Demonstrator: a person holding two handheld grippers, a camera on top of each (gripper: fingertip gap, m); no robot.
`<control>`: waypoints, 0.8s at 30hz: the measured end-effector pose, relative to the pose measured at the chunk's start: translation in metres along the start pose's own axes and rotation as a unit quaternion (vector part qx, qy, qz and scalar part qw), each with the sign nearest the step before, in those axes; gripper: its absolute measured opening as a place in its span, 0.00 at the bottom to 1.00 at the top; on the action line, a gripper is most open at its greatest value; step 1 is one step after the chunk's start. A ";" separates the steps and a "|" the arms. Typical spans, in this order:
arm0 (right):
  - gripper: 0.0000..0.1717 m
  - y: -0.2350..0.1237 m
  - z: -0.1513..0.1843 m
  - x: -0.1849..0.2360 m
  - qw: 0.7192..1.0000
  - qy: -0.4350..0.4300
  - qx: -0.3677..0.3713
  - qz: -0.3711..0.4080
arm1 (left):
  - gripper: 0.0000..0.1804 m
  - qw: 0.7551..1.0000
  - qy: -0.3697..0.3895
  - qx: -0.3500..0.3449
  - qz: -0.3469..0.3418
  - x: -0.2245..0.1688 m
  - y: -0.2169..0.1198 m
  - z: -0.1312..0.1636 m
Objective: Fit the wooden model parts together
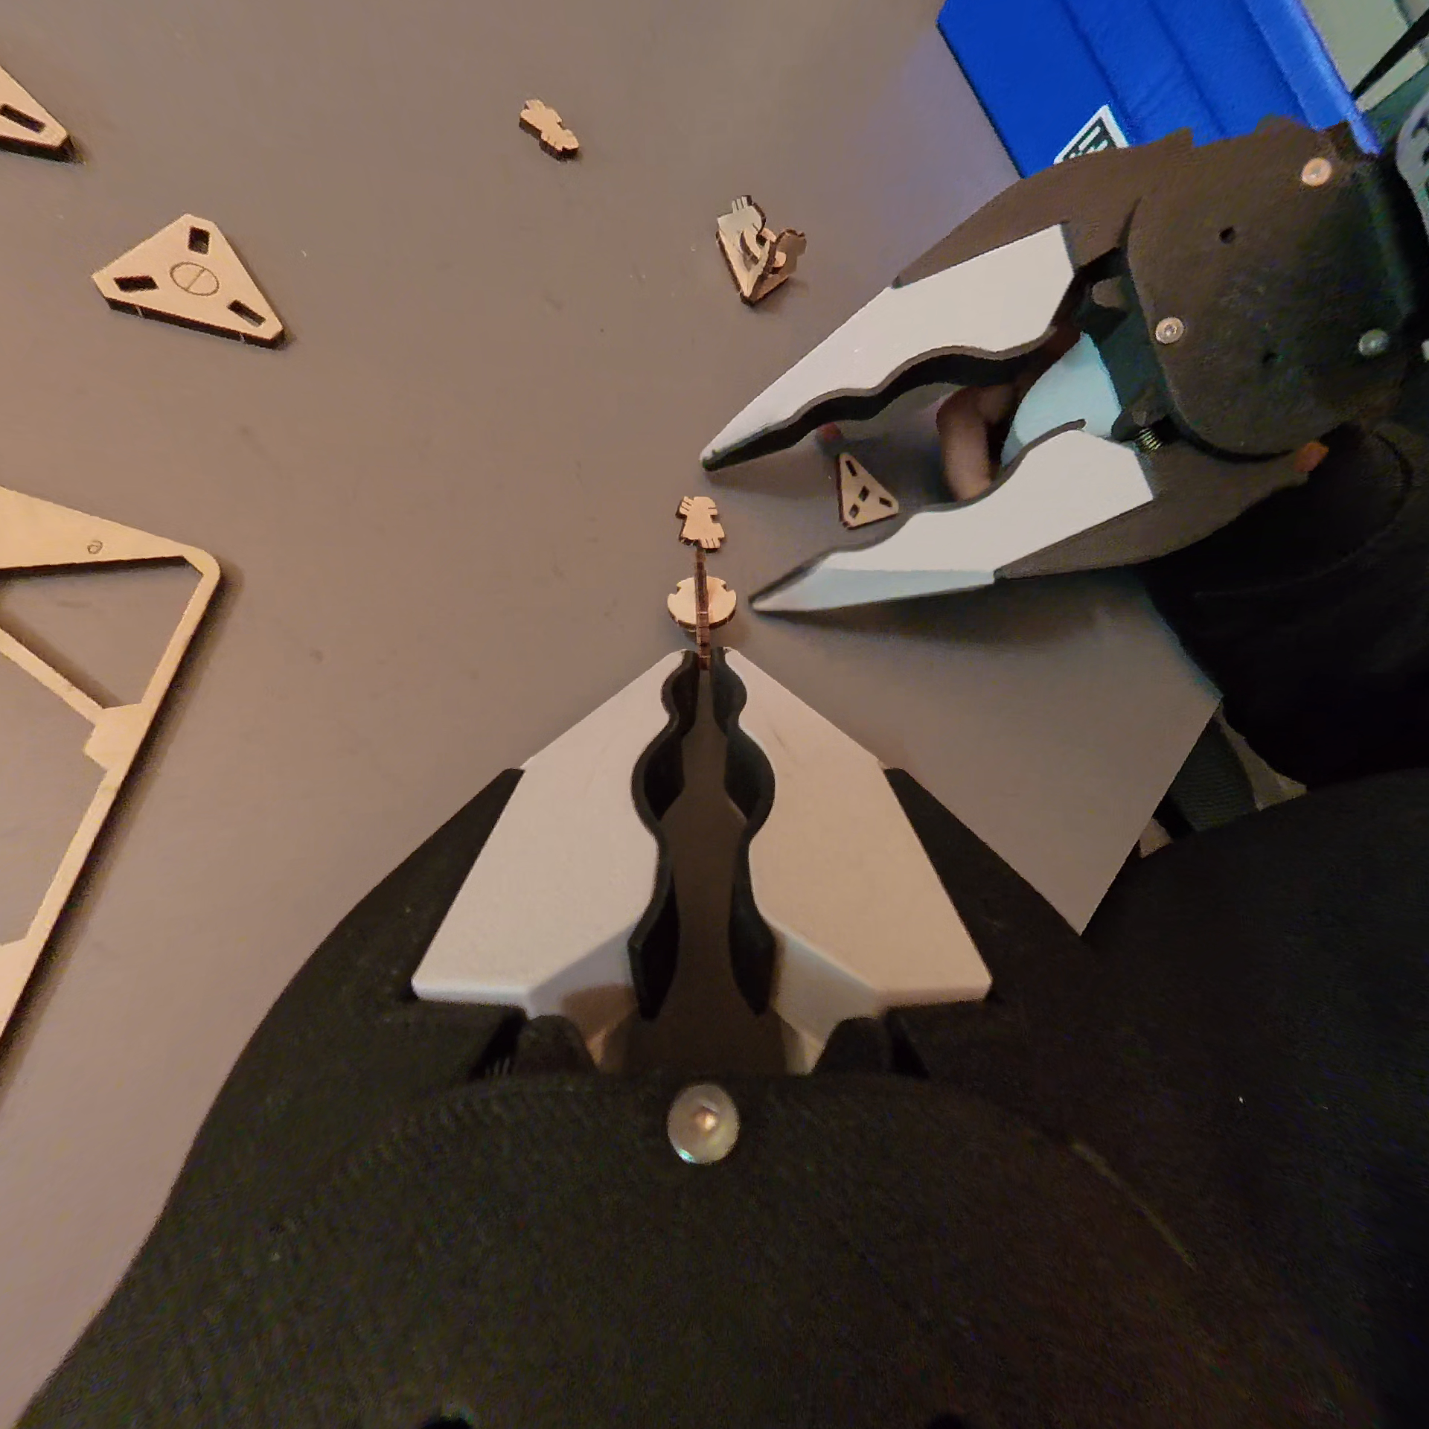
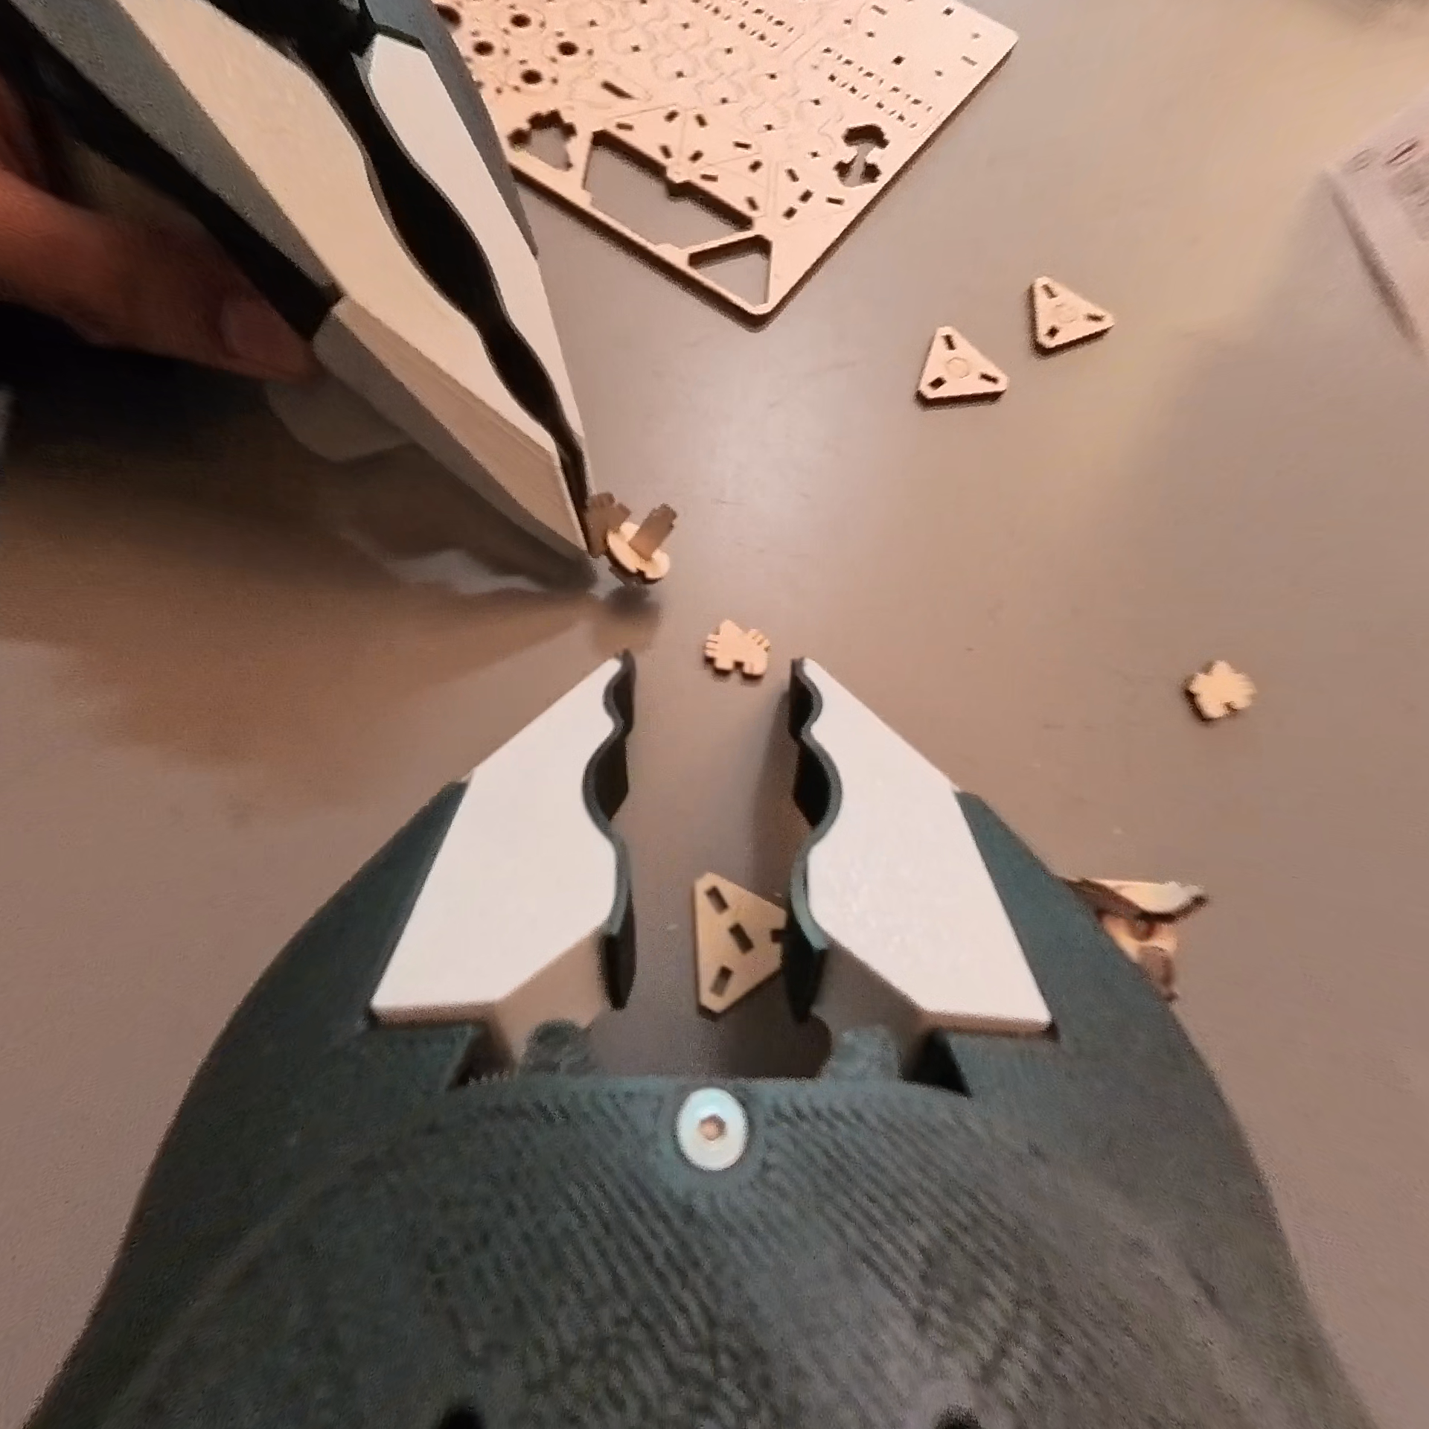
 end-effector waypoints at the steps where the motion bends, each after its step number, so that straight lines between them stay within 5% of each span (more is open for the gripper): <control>1: 0.24 0.001 -0.001 0.002 1.000 0.014 0.003 -0.019 | 0.00 1.000 0.002 0.002 -0.003 0.000 0.000 0.000; 3: 0.28 0.001 -0.002 0.008 0.998 0.035 0.004 -0.061 | 0.00 1.000 0.005 0.003 -0.006 0.002 0.000 -0.001; 7: 0.19 -0.009 -0.007 0.034 0.980 0.056 -0.005 -0.192 | 0.00 1.000 0.010 0.005 -0.020 0.007 -0.002 -0.003; 13: 0.20 -0.007 -0.007 0.012 0.994 0.038 -0.025 -0.101 | 0.00 1.000 0.017 0.014 -0.019 0.009 -0.001 -0.003; 24: 0.15 0.004 -0.006 0.024 0.996 -0.030 0.027 -0.082 | 0.00 0.999 0.031 0.040 0.001 0.005 0.001 0.002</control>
Point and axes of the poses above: each gripper's, where its closed fingertips meet, y out along the fingers, z out of its underside, x = y × z across the jaws, the point moved 4 cm from there along -y, back along the fingers, and after that the axes turned 8 degrees about x, right-handed, at the moved point
